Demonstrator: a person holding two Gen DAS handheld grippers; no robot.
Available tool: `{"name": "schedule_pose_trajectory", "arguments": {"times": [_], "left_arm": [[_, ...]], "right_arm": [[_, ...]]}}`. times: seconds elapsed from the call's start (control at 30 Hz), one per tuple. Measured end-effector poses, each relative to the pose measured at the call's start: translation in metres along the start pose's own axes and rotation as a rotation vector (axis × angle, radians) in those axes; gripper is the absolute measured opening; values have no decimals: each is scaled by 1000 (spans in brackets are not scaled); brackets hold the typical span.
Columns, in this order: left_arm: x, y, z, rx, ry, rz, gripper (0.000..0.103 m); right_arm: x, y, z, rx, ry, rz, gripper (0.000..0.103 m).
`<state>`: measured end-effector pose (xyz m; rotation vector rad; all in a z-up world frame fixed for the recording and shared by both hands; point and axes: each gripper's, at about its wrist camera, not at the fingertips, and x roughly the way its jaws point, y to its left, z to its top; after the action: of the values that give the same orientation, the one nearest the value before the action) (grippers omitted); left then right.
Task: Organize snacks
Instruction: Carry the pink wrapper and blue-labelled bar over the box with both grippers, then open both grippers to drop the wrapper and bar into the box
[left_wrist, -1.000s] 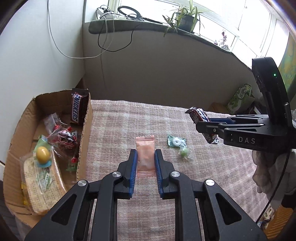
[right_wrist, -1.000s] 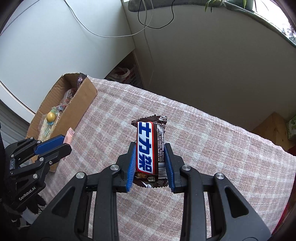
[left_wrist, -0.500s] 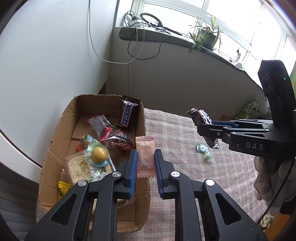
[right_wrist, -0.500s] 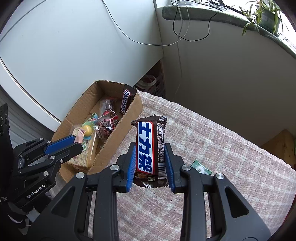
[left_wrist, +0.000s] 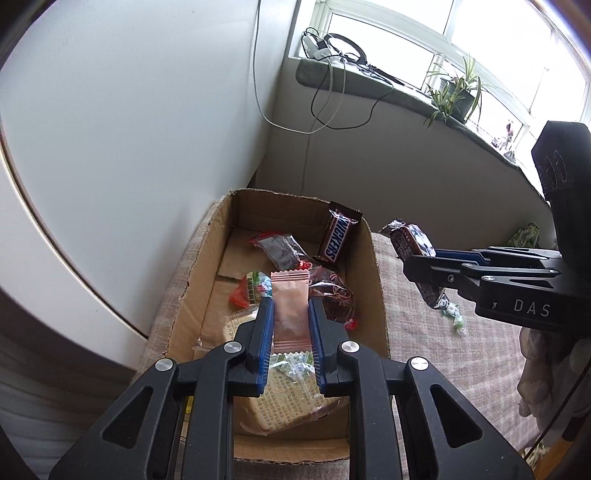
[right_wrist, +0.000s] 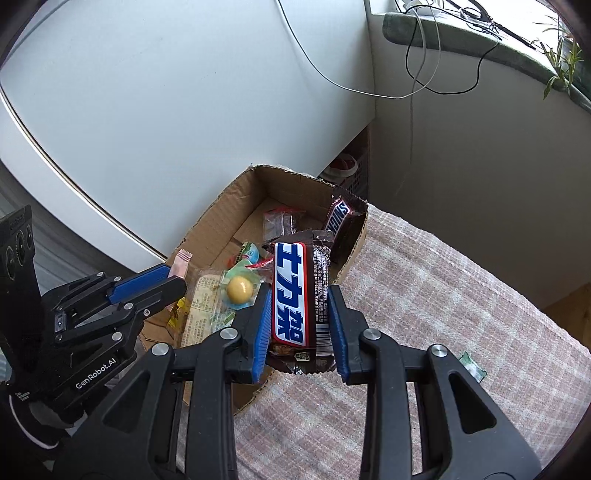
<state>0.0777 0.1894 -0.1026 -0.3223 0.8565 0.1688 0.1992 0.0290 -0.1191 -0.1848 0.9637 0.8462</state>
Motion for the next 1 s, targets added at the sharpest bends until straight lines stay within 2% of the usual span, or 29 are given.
{"name": "schedule_pose_trajectory", "arguments": {"times": [0.43, 0.93, 1.0], "left_arm": [[7, 15, 1, -17, 10, 2, 17], [11, 17, 1, -24, 22, 13, 19], [11, 16, 0, -18, 23, 19, 19]], "right_arm": [[29, 17, 5, -10, 47, 25, 30], [34, 24, 8, -33, 51, 39, 30], [33, 24, 9, -38, 48, 28, 34]]}}
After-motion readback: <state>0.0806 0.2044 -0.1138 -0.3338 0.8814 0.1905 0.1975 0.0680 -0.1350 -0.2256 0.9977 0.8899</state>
